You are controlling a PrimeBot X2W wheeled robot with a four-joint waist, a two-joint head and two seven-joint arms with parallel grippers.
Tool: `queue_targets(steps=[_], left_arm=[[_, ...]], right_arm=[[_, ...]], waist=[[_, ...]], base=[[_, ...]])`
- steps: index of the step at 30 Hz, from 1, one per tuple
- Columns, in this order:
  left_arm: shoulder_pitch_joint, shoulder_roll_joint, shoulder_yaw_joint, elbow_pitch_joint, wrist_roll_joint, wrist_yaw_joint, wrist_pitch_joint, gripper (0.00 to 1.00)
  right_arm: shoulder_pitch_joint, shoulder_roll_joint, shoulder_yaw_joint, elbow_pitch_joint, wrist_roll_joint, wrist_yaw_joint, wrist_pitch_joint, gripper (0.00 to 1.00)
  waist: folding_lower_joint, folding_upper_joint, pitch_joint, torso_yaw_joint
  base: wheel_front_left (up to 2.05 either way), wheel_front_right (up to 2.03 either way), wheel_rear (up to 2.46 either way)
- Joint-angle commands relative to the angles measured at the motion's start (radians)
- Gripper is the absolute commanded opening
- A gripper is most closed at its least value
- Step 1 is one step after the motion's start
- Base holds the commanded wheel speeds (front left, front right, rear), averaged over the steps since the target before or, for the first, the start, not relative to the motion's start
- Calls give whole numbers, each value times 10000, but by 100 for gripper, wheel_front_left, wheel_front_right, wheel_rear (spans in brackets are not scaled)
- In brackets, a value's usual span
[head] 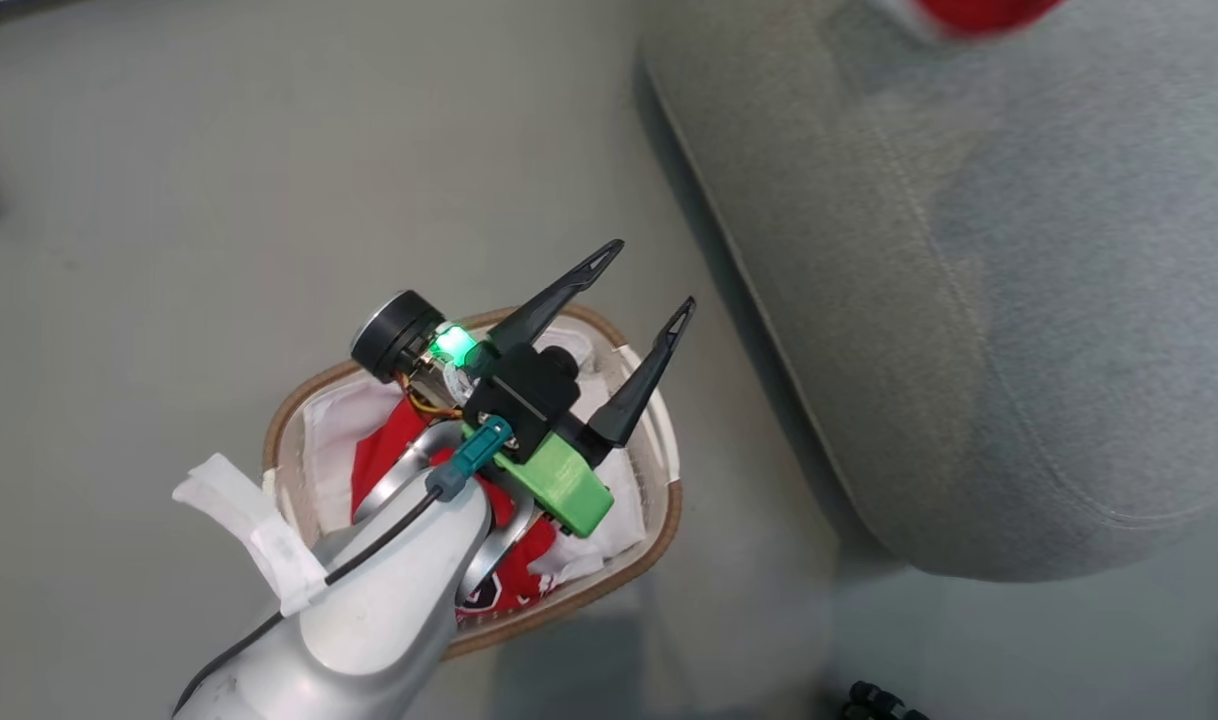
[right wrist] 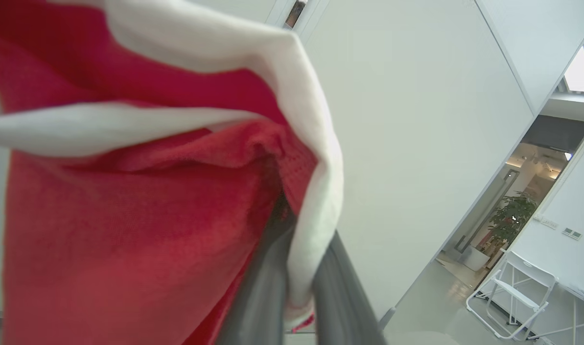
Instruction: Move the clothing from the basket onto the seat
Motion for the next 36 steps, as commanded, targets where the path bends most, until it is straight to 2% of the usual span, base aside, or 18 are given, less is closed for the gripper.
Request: queue_targets(steps=[1, 5, 12, 20, 29, 30, 31, 32, 33, 36], left_arm=[[-230, -17, 17, -90, 106, -42, -9, 100], [-346, -62, 63, -381, 217, -42, -9, 100], [-476, -182, 116, -619, 326, -43, -9, 100], [-442, -15, 154, -598, 364, -37, -9, 100], [-356, 38, 125, -352, 291, -36, -9, 100], [-327, 40, 130, -310, 272, -36, -9, 100], [-300, 39, 139, -280, 259, -36, -9, 100], [-268, 41, 155, -242, 257, -36, -9, 100], [-233, 40, 186, -228, 233, -36, -9, 100], [-87, 39, 318, -186, 125, -36, -9, 100]], right_arm=[[-396, -322, -85, 123, -111, -14, -47, 0], [-1366, -1167, -528, 501, -288, -14, -47, 0], [-1119, -1686, -1816, 2214, -1118, -14, -35, 0], [201, -1253, -2912, 3486, -1768, -14, -36, 0], [645, -755, -2728, 4107, -1939, -14, -36, 0], [676, -720, -2635, 4080, -1903, -14, -36, 16], [743, -689, -2536, 4072, -1884, -14, -35, 37], [861, -654, -2442, 4043, -1828, -14, -36, 82], [972, -620, -2352, 4005, -1765, -14, -36, 100], [1300, -505, -2070, 3886, -1578, -14, -36, 100]], waist=[[-1, -1, 813, 907], [-1, -1, 1241, 1315], [-1, -1, 1948, 1853], [-1, -1, 2345, 1960], [-1, -1, 2134, 1695], [-1, -1, 2077, 1650], [-1, -1, 2026, 1612], [-1, -1, 1961, 1558], [-1, -1, 1895, 1496], [-1, -1, 1678, 1309]], base=[[0, 0, 0], [0, 0, 0], [0, 0, 0], [0, 0, 0], [0, 0, 0], [0, 0, 0], [0, 0, 0], [0, 0, 0], [0, 0, 0], [0, 0, 0]])
